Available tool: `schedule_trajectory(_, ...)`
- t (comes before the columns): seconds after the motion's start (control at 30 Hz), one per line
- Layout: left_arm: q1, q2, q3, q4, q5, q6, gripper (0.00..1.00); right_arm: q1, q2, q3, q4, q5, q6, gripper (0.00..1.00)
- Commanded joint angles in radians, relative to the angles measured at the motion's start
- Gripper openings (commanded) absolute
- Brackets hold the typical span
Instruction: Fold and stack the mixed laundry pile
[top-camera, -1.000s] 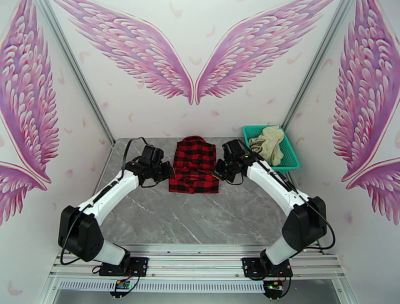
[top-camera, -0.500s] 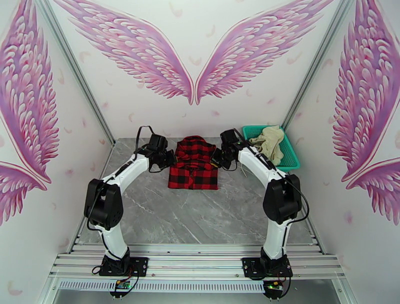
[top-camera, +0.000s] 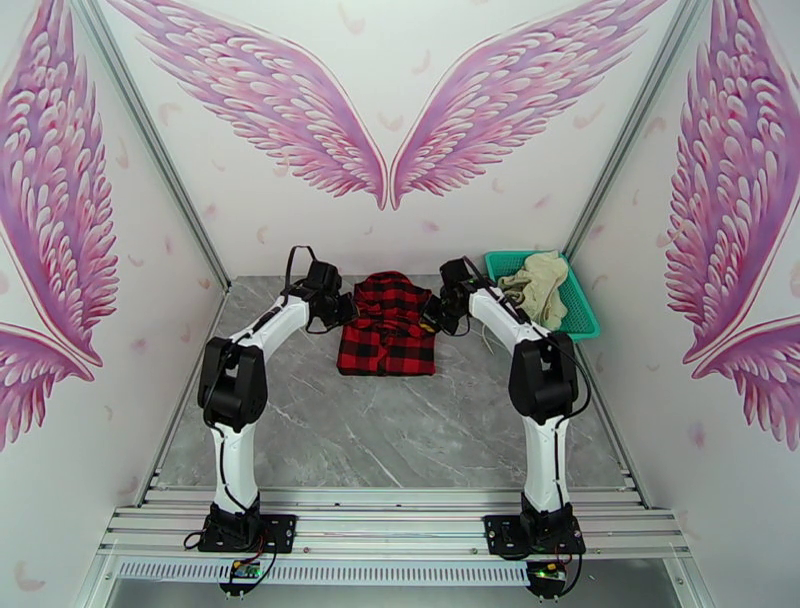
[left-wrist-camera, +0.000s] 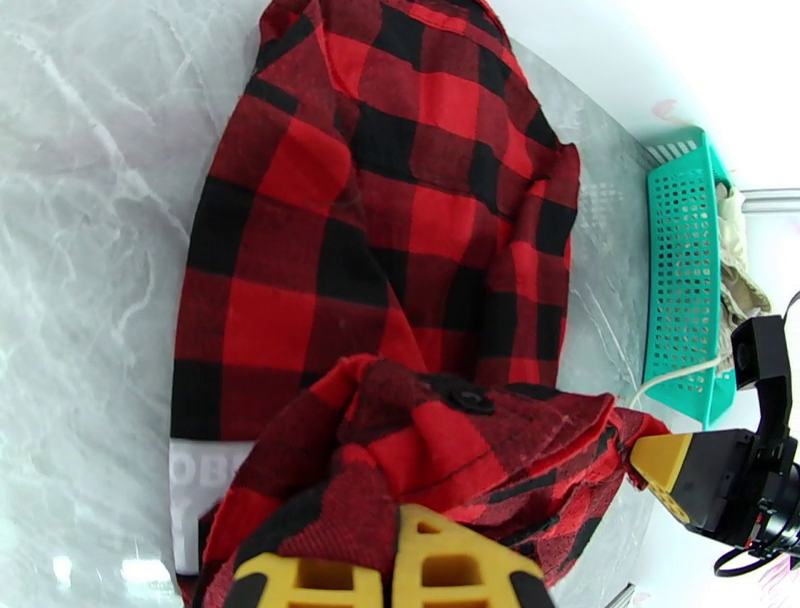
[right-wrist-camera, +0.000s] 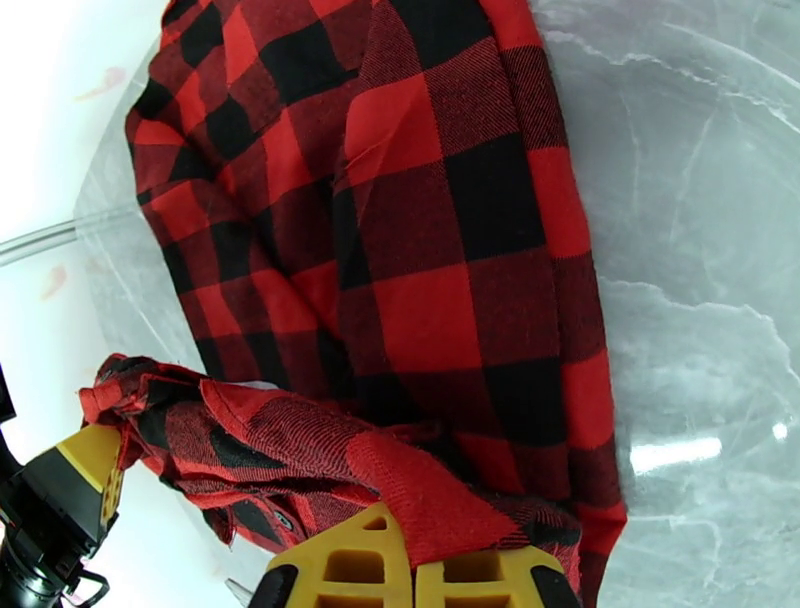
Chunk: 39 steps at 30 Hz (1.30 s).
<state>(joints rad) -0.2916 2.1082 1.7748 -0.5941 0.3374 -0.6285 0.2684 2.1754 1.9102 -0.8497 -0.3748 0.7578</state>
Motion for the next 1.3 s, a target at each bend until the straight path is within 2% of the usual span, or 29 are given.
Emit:
schedule_trajectory(0.0,0.012,0.042,0.059,-0.019,0.016,0.012,0.00,-0.011,0.054,0.074,-0.002,-0.032,-0.021,0.00)
schedule_trajectory(0.17,0.020,0.108,0.108,-0.012,0.034,0.008,0.00,-0.018,0.127,0.138,-0.017,-0.033,-0.027,0.00)
schedule_trajectory(0.2,0.021,0.119,0.118,-0.010,0.036,0.007,0.01,-0.021,0.138,0.144,-0.024,-0.033,-0.031,0.00)
schedule_trajectory(0.23,0.023,0.131,0.127,-0.006,0.036,0.004,0.07,-0.020,0.144,0.145,-0.027,-0.033,-0.034,0.03)
schedule_trajectory(0.27,0.023,0.139,0.131,0.001,0.037,0.003,0.13,-0.022,0.146,0.142,-0.029,-0.030,-0.039,0.07)
schedule_trajectory(0.3,0.025,0.150,0.136,0.008,0.036,0.000,0.18,-0.024,0.148,0.139,-0.029,-0.028,-0.045,0.15)
schedule_trajectory(0.37,0.030,0.170,0.145,0.024,0.045,-0.006,0.24,-0.029,0.144,0.141,-0.029,-0.031,-0.054,0.33)
schedule_trajectory(0.5,0.040,0.197,0.164,0.054,0.066,-0.018,0.29,-0.051,0.114,0.155,-0.023,-0.071,-0.082,0.51)
schedule_trajectory(0.57,0.045,0.197,0.175,0.065,0.081,-0.017,0.35,-0.059,0.075,0.145,-0.038,-0.071,-0.111,0.56)
schedule_trajectory(0.7,0.061,0.148,0.193,0.033,0.077,0.020,0.43,-0.062,-0.080,-0.048,0.033,-0.079,-0.183,0.63)
schedule_trajectory(0.83,0.087,0.065,0.189,-0.058,0.075,0.105,0.51,-0.069,-0.242,-0.362,0.210,-0.142,-0.256,0.70)
schedule_trajectory(0.93,0.094,-0.019,0.119,-0.121,0.082,0.188,0.52,-0.075,-0.313,-0.547,0.360,-0.220,-0.283,0.77)
schedule_trajectory(1.03,0.092,-0.119,-0.040,-0.105,0.128,0.223,0.52,-0.074,-0.329,-0.661,0.501,-0.295,-0.304,0.80)
schedule_trajectory(1.13,0.092,-0.209,-0.219,-0.049,0.140,0.208,0.52,-0.074,-0.316,-0.710,0.608,-0.344,-0.313,0.83)
schedule_trajectory(1.27,0.091,-0.262,-0.381,0.026,0.171,0.178,0.51,-0.074,-0.258,-0.703,0.641,-0.372,-0.328,0.84)
